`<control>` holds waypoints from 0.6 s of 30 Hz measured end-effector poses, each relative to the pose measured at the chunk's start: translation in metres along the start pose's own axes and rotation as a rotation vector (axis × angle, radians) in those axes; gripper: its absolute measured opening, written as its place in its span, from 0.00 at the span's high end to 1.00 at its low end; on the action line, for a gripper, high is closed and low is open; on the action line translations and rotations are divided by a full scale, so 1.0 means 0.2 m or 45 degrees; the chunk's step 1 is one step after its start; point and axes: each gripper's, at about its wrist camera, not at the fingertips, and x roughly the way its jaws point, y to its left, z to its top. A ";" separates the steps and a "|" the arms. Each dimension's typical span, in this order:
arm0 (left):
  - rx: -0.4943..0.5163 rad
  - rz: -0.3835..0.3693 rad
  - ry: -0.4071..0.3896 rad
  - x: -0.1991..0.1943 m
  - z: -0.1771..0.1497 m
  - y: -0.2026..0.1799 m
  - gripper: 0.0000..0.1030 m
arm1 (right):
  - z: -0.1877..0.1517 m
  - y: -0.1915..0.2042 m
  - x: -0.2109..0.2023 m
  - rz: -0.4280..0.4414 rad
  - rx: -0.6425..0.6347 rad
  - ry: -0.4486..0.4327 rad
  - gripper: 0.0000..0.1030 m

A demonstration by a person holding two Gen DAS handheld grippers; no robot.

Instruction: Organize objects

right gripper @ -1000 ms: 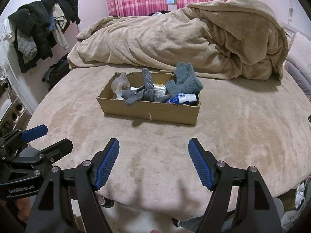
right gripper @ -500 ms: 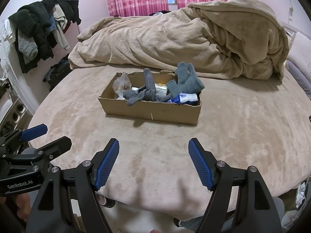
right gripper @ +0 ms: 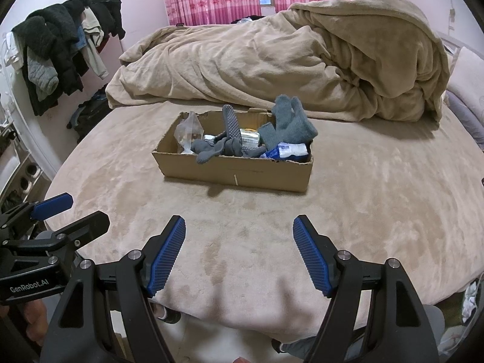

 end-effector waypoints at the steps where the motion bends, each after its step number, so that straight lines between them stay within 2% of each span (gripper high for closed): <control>1: 0.000 -0.002 -0.001 0.00 0.00 0.00 0.16 | 0.00 0.00 0.00 0.001 -0.001 0.001 0.26; 18: -0.003 0.004 -0.003 -0.01 0.00 -0.01 0.16 | -0.01 0.01 0.00 0.009 0.003 0.003 0.26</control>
